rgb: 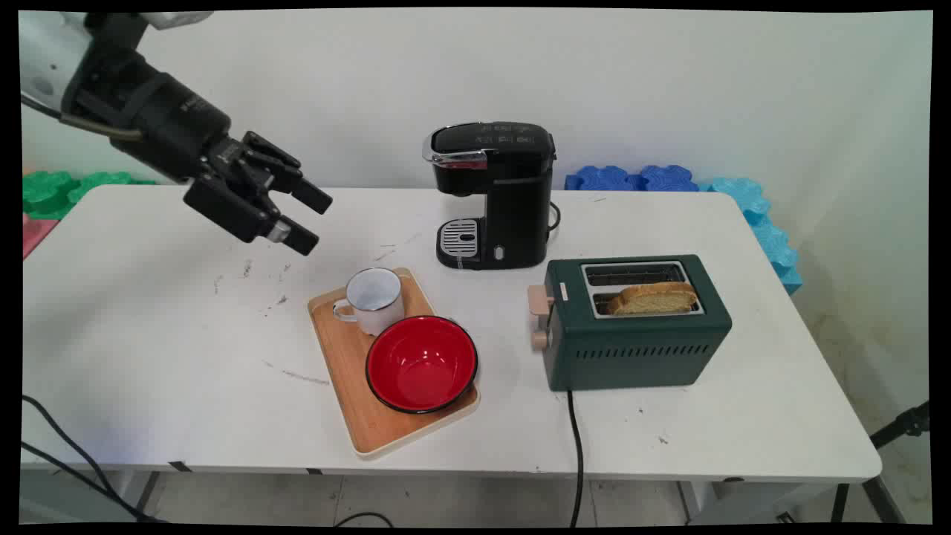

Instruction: Press the toaster switch

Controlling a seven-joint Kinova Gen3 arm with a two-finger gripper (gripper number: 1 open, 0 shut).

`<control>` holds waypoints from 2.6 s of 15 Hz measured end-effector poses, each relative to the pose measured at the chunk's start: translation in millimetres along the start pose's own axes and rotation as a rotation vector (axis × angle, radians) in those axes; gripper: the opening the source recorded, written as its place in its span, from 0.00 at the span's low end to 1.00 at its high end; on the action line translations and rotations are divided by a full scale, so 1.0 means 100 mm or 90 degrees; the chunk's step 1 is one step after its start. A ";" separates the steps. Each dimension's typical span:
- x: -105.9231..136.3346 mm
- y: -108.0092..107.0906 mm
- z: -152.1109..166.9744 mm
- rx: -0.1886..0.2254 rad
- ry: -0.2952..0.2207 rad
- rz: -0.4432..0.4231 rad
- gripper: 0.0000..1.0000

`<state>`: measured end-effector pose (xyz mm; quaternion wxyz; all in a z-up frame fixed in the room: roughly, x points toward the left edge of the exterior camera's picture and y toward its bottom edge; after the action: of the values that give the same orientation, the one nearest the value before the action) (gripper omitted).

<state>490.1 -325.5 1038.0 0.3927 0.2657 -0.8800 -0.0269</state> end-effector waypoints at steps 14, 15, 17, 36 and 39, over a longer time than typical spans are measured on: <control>0.92 0.22 1.06 0.005 0.010 0.008 1.00; 0.94 0.24 1.18 0.004 0.005 0.011 1.00; 0.98 0.25 1.39 0.006 -0.001 0.022 1.00; 1.06 -0.01 2.25 0.048 -0.052 0.116 0.00; 1.05 -0.06 2.35 0.052 -0.063 0.125 0.00</control>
<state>269.6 -419.9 945.3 0.3384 0.1927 -0.9204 0.0344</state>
